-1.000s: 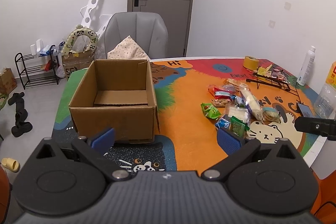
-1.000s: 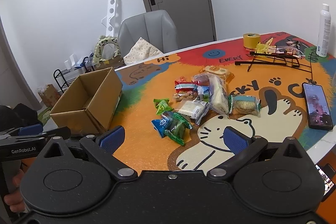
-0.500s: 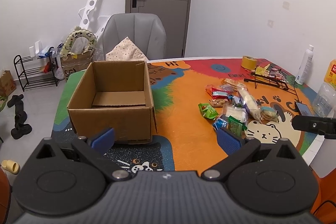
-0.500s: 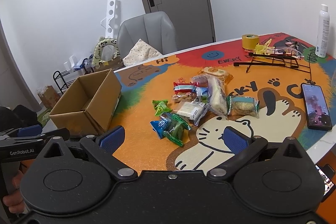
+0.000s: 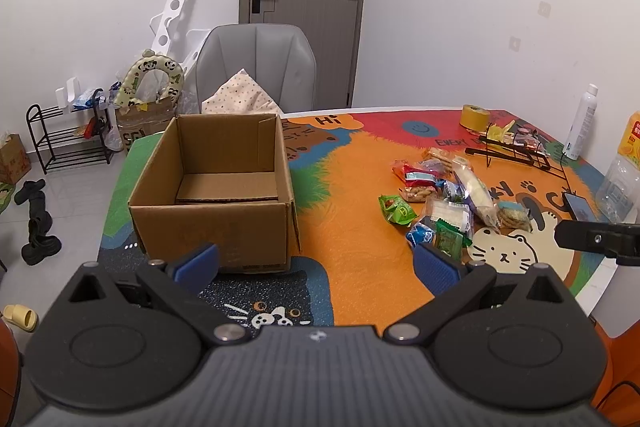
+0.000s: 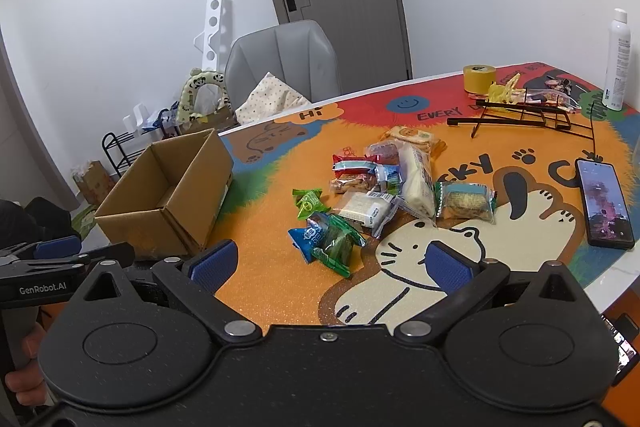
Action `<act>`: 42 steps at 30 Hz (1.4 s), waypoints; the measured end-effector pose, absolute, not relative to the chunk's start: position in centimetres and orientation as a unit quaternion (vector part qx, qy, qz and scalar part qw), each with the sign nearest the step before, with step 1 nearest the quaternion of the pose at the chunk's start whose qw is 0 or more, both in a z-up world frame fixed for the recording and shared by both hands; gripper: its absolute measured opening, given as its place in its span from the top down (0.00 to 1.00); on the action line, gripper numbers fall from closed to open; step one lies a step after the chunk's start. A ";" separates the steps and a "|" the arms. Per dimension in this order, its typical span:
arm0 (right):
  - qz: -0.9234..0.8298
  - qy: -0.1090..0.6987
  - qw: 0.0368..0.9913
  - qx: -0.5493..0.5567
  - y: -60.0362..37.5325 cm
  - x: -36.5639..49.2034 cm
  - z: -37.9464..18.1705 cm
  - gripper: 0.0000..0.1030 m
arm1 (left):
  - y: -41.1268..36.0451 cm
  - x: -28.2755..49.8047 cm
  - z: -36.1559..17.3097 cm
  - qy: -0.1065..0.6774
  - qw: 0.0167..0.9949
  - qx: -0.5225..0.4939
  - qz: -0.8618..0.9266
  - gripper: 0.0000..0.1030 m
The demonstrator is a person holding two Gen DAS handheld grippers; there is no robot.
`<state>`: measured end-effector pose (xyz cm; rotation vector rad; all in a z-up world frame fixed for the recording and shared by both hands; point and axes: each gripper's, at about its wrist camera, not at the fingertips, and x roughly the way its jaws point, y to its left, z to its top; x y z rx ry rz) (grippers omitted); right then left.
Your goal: Organize snacks
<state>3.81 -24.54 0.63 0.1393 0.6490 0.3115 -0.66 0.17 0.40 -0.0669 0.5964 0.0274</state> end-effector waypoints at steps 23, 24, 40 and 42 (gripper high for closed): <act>0.152 0.317 0.934 0.067 -24.5 3.8 0.6 0.00 | 0.0 -0.7 0.4 0.293 0.955 -0.032 0.012 0.00; 0.152 0.317 0.934 0.068 -24.5 3.8 0.6 0.00 | 0.1 -0.7 0.4 0.293 0.955 -0.032 0.012 0.00; 0.149 0.325 0.932 0.065 -25.0 4.9 -0.4 0.00 | -0.3 1.0 -0.4 0.294 0.955 -0.033 0.001 0.00; 0.146 0.328 0.931 0.064 -25.1 5.2 -0.7 0.00 | -0.3 1.5 -0.5 0.293 0.955 -0.038 0.003 0.00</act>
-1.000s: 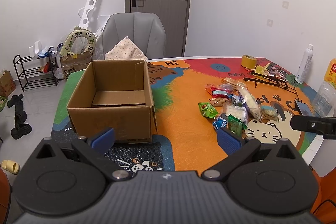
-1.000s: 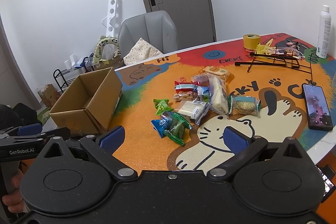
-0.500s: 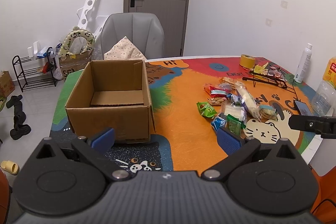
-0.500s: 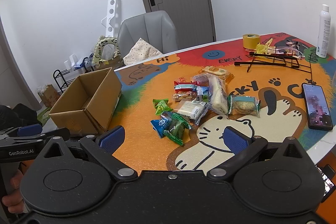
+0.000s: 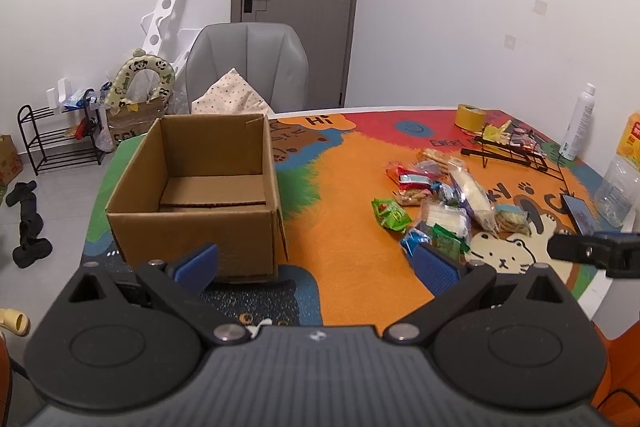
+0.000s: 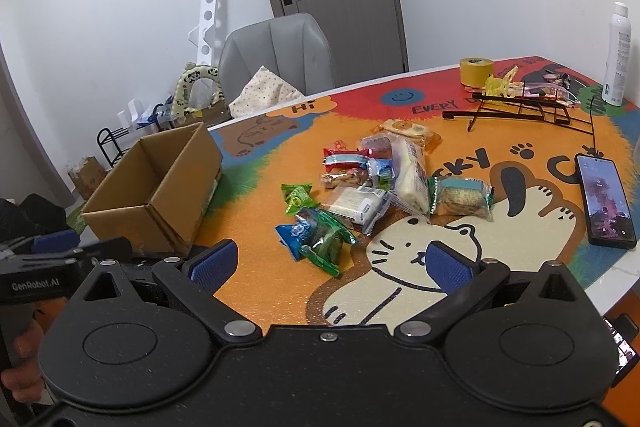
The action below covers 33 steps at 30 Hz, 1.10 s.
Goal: Organize snacks
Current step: 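Reach the left gripper to the blue snack packet while the right gripper reaches the green-wrapped cake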
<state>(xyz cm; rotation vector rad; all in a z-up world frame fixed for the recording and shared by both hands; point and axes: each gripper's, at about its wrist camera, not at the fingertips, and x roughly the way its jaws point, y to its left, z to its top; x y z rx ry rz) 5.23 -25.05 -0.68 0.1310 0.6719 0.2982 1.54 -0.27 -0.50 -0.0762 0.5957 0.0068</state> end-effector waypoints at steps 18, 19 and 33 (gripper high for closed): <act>0.130 0.332 0.932 0.064 -26.5 8.9 -4.2 0.00 | -2.0 5.0 -2.9 0.285 0.957 -0.049 -0.018 0.01; 0.129 0.332 0.932 0.065 -26.6 9.1 -4.4 0.00 | -2.2 5.2 -3.0 0.285 0.957 -0.051 -0.020 0.01; 0.089 0.333 0.933 0.103 -29.9 12.1 -6.9 0.04 | -4.3 8.4 -5.1 0.294 0.953 -0.057 -0.054 0.07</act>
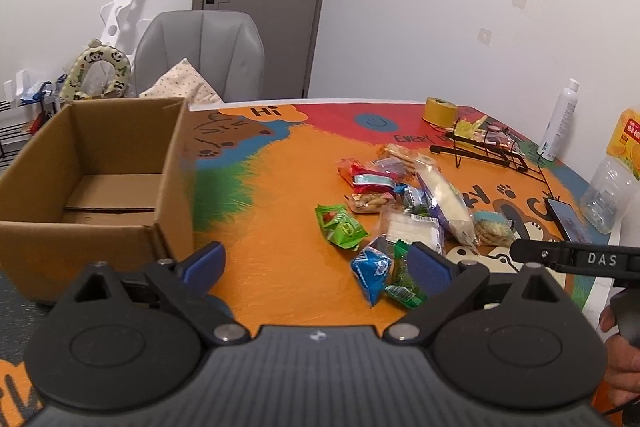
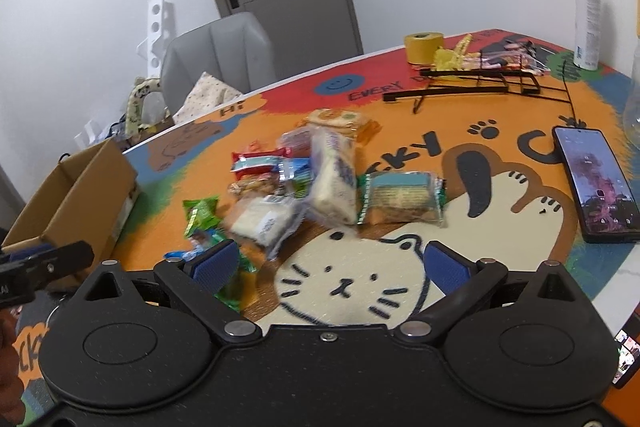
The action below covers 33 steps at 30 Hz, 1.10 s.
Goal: Organize snacks
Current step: 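Reach the left gripper to the blue snack packet while the right gripper reaches the green-wrapped cake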
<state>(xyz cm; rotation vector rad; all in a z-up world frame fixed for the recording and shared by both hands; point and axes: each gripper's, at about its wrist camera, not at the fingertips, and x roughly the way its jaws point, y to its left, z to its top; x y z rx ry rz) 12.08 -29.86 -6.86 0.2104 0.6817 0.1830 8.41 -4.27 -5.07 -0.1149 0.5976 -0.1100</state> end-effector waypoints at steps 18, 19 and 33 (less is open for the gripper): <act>0.056 0.348 0.929 0.114 -33.8 15.6 -9.3 0.14 | -8.3 13.8 -8.1 0.337 0.936 -0.062 -0.076 0.34; 0.054 0.349 0.929 0.114 -34.0 15.6 -9.4 0.14 | -8.6 14.1 -8.4 0.340 0.935 -0.062 -0.076 0.35; 0.051 0.361 0.923 0.122 -35.8 17.3 -11.0 0.14 | -9.9 16.2 -10.3 0.364 0.927 -0.061 -0.068 0.49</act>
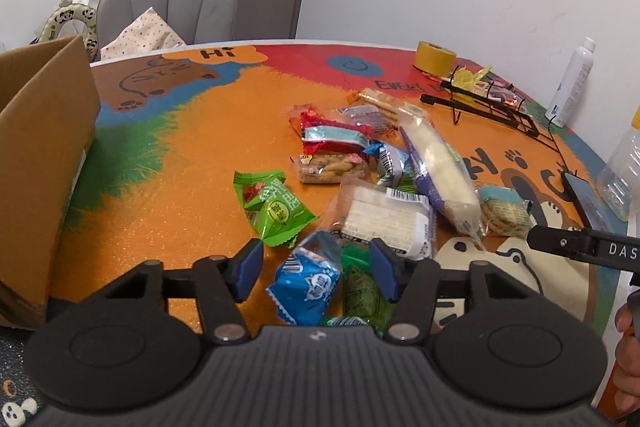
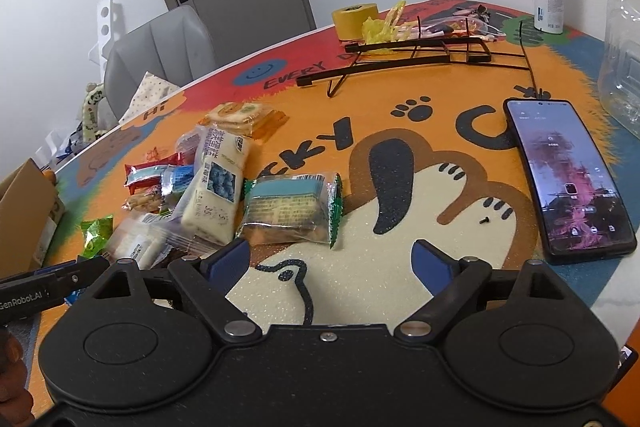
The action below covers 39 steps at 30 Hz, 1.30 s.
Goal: Organize snacks
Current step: 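Reach the left gripper to the blue snack packet while the right gripper reaches the green-wrapped cake, then close the left gripper on the blue packet while the right gripper grasps the cake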
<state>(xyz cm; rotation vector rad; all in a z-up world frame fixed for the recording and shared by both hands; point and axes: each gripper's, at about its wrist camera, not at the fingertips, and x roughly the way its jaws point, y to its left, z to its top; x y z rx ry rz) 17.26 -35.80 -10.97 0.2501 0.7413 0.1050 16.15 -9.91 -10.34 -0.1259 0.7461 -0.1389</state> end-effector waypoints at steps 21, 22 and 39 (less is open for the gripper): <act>0.066 0.356 0.928 0.085 -33.5 20.8 -11.8 0.12 | -7.5 16.4 -9.3 0.355 0.932 -0.069 -0.033 0.70; 0.065 0.356 0.929 0.079 -33.3 21.0 -11.8 0.11 | -7.3 16.4 -9.3 0.354 0.932 -0.070 -0.032 0.70; 0.060 0.342 0.938 -0.002 -30.9 20.0 -11.5 0.46 | -6.4 15.9 -8.6 0.341 0.937 -0.077 -0.026 0.69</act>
